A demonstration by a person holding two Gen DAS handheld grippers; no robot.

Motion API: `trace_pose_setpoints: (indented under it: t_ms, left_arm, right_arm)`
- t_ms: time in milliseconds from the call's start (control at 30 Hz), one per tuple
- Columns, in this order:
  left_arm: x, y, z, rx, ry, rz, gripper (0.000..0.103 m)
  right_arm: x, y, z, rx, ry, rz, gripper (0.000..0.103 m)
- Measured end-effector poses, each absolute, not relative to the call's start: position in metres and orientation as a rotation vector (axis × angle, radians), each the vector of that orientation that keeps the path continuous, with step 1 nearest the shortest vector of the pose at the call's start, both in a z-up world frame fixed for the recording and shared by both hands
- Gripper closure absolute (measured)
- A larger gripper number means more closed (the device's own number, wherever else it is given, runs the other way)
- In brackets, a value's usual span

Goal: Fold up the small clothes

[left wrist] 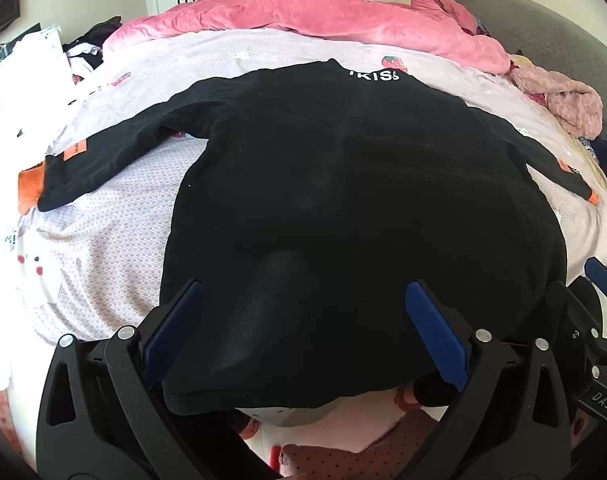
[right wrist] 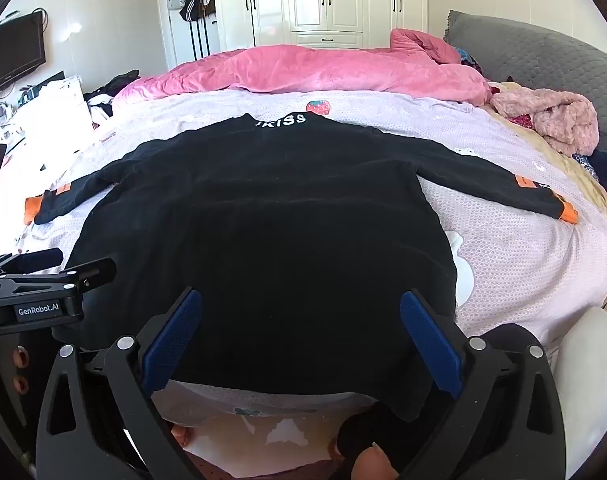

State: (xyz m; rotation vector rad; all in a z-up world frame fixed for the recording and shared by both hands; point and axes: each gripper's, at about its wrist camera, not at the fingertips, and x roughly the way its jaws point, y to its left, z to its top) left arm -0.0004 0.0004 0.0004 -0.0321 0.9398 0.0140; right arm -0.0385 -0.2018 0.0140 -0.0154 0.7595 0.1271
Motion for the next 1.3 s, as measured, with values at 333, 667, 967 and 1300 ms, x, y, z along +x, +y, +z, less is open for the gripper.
trace_pose_setpoints:
  t_ms: [333,667,967,1300]
  left_arm:
    - [0.000,-0.005,0.001,-0.036,0.941,0.019,0.008]
    - [-0.003,0.003,0.005,-0.033,0.934,0.018,0.008]
    - [-0.005,0.005,0.005,-0.036,0.922,0.023,0.008]
    - [-0.006,0.006,0.007,-0.037,0.915,0.027,0.008]
  right_arm:
    - [-0.040,-0.200,0.016,-0.016,0.765,0.121,0.004]
    - [-0.040,-0.200,0.014,-0.011,0.767,0.124,0.004]
    - [-0.040,-0.201,0.015,-0.003,0.769,0.133,0.004]
    - [-0.041,-0.200,0.016,-0.001,0.766,0.136,0.004]
